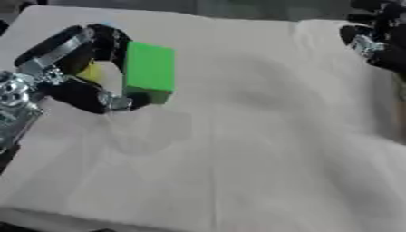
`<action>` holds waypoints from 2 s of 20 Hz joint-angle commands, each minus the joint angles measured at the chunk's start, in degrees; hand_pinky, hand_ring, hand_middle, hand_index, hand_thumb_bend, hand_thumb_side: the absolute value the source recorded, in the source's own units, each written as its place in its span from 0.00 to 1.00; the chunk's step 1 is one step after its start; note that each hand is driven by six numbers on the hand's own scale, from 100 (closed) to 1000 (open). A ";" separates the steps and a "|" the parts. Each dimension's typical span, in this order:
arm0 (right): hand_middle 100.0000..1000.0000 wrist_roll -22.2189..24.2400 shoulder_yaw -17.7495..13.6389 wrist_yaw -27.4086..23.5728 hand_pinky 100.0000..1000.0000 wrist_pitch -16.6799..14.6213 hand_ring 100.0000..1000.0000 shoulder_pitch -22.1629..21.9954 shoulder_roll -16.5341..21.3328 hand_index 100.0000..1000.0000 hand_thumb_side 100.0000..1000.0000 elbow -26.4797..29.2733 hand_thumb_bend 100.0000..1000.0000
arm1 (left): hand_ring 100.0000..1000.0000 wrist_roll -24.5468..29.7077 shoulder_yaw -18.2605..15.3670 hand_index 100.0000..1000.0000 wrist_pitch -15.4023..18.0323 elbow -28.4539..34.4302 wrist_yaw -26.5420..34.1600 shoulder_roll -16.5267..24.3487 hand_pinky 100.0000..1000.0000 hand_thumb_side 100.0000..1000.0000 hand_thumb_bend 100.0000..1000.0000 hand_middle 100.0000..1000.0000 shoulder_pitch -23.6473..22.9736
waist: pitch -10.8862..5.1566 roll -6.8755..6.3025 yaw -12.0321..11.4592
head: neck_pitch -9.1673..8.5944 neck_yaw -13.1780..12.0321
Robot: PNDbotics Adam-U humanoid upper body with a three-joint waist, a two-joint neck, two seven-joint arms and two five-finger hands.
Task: Pick up the objects with one hand, pass them to the other hand, and then place them into the box on the other side of the table.
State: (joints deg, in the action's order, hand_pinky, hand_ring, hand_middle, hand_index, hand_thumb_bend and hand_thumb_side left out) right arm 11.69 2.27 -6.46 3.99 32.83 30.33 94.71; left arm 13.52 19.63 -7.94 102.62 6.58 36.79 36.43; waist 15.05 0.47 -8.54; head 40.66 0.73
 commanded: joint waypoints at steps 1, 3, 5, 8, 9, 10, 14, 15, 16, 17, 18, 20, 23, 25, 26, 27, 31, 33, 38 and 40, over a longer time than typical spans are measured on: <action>0.94 1.69 1.10 0.81 0.97 -0.08 0.94 1.79 -0.01 0.91 0.26 1.36 0.22 | 0.44 -0.41 -0.19 0.54 0.11 0.93 -0.12 0.21 0.53 0.00 0.00 0.35 1.20 | -1.70 0.24 -0.05 | -0.54 0.35; 0.95 2.88 1.80 1.30 1.00 -0.11 0.94 2.34 -0.50 0.91 0.27 1.36 0.23 | 0.44 -0.60 -0.10 0.54 0.15 0.99 -0.06 -0.06 0.53 0.00 0.00 0.35 1.34 | -1.72 0.22 -0.09 | -0.50 0.39; 0.95 3.64 2.17 1.91 1.00 -0.19 0.95 2.73 -0.93 0.91 0.27 1.39 0.24 | 0.44 -0.95 -0.08 0.54 0.06 0.95 0.08 -0.23 0.53 0.00 0.00 0.35 1.39 | -1.76 0.20 -0.10 | -0.51 0.40; 0.94 3.79 2.55 2.86 1.00 -0.32 0.95 3.26 -1.40 0.91 0.26 1.56 0.25 | 0.44 -1.38 0.00 0.53 -0.15 0.72 0.18 -0.42 0.53 0.00 0.00 0.35 1.35 | -1.81 0.19 -0.07 | -0.59 0.47; 0.94 3.76 2.68 3.16 1.00 -0.38 0.95 3.36 -1.51 0.91 0.26 1.64 0.25 | 0.43 -1.48 -0.01 0.53 -0.17 0.68 0.22 -0.48 0.53 0.00 0.00 0.35 1.30 | -1.81 0.19 -0.07 | -0.61 0.50; 0.94 3.76 2.80 3.39 1.00 -0.43 0.95 3.40 -1.59 0.91 0.26 1.69 0.25 | 0.43 -1.57 -0.03 0.53 -0.19 0.65 0.34 -0.52 0.52 0.00 0.00 0.35 1.21 | -1.81 0.18 -0.05 | -0.60 0.52; 0.94 3.83 3.03 3.95 1.00 -0.44 0.95 3.38 -1.62 0.91 0.26 1.73 0.24 | 0.43 -1.57 -0.10 0.53 -0.33 0.73 1.38 -0.13 0.52 0.00 0.00 0.35 0.82 | -1.78 0.07 0.03 | -0.49 0.63; 0.94 3.84 3.07 4.05 1.00 -0.48 0.95 3.43 -1.60 0.91 0.26 1.78 0.24 | 0.43 -1.69 -0.20 0.53 -0.36 0.82 1.84 0.01 0.52 0.00 0.00 0.35 0.69 | -1.77 0.04 0.04 | -0.48 0.68; 0.94 3.81 3.12 4.24 1.00 -0.63 0.95 3.53 -1.57 0.91 0.25 1.91 0.24 | 0.43 -1.87 -0.31 0.53 -0.43 0.91 2.32 0.10 0.52 0.00 0.00 0.35 0.59 | -1.76 0.01 0.05 | -0.47 0.72; 0.94 3.71 3.17 4.60 1.00 -0.88 0.95 3.66 -1.57 0.90 0.25 2.13 0.25 | 0.43 -2.04 -0.39 0.53 -0.54 0.98 2.73 0.14 0.52 0.00 0.00 0.35 0.54 | -1.76 -0.02 0.05 | -0.47 0.73; 0.94 3.49 3.20 5.11 1.00 -1.23 0.95 3.79 -1.59 0.90 0.24 2.47 0.25 | 0.43 -2.12 -0.43 0.53 -0.69 1.01 2.98 0.12 0.52 0.00 0.00 0.35 0.52 | -1.76 -0.04 0.05 | -0.50 0.74; 0.94 2.84 3.24 6.12 1.00 -2.02 0.95 4.00 -1.69 0.90 0.22 3.44 0.25 | 0.43 -2.02 -0.40 0.53 -1.17 0.92 2.90 0.06 0.52 0.00 0.00 0.35 0.49 | -1.77 -0.04 0.08 | -0.56 0.75; 0.93 2.59 3.92 6.65 1.00 -2.78 0.95 4.68 -1.71 0.89 0.22 4.75 0.25 | 0.43 -1.46 -0.14 0.53 -1.62 0.72 2.17 -0.17 0.52 0.00 0.00 0.35 0.64 | -1.84 0.03 0.14 | -0.50 0.81; 0.93 3.27 4.77 6.75 1.00 -2.92 0.94 5.47 -1.85 0.89 0.22 5.25 0.26 | 0.43 -1.24 -0.01 0.53 -1.69 0.59 1.73 -0.54 0.52 0.00 0.00 0.35 0.86 | -1.92 0.06 0.15 | -0.46 0.85; 0.93 3.66 5.16 6.88 1.00 -2.94 0.94 5.90 -2.05 0.89 0.21 5.35 0.26 | 0.43 -1.18 0.07 0.53 -1.72 0.49 1.58 -0.81 0.52 0.00 0.00 0.35 1.00 | -1.95 0.07 0.15 | -0.46 0.85; 0.93 3.90 5.42 7.07 1.00 -2.92 0.94 6.28 -2.31 0.89 0.21 5.37 0.27 | 0.43 -1.18 0.15 0.53 -1.75 0.35 1.48 -1.10 0.52 0.00 0.00 0.35 1.14 | -1.98 0.08 0.15 | -0.46 0.87; 0.92 3.75 6.06 6.68 1.00 -2.69 0.93 7.27 -3.43 0.89 0.19 5.56 0.26 | 0.43 -1.32 0.50 0.53 -1.90 -0.34 1.08 -2.16 0.52 0.00 0.00 0.35 1.52 | -2.07 0.14 0.15 | -0.37 0.89; 0.91 3.90 6.58 6.51 1.00 -2.53 0.91 7.77 -3.77 0.88 0.18 5.71 0.29 | 0.43 -1.38 0.67 0.53 -1.80 -0.61 0.98 -2.71 0.51 0.00 0.00 0.35 1.76 | -2.11 0.19 0.12 | -0.32 0.89; 0.90 3.11 7.51 4.25 0.83 -1.47 0.87 8.14 -3.67 0.88 0.16 6.89 0.28 | 0.43 -1.46 1.00 0.53 -1.60 -2.07 0.34 -2.80 0.51 0.00 0.00 0.35 2.22 | -2.20 0.28 0.17 | -0.27 0.80; 0.90 4.61 8.07 3.84 0.72 -1.15 0.82 8.46 -3.67 0.88 0.17 7.17 0.28 | 0.43 -1.37 1.18 0.53 -1.56 -2.32 0.19 -2.96 0.51 0.00 0.00 0.35 2.48 | -2.22 0.30 0.16 | -0.30 0.85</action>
State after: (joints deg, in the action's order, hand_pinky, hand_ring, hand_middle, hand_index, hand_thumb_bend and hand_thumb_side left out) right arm 15.83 10.35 -1.95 2.66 40.13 25.86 100.53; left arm 12.20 21.07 -9.65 99.96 7.09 33.29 37.77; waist 15.05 0.47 -8.42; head 40.67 1.55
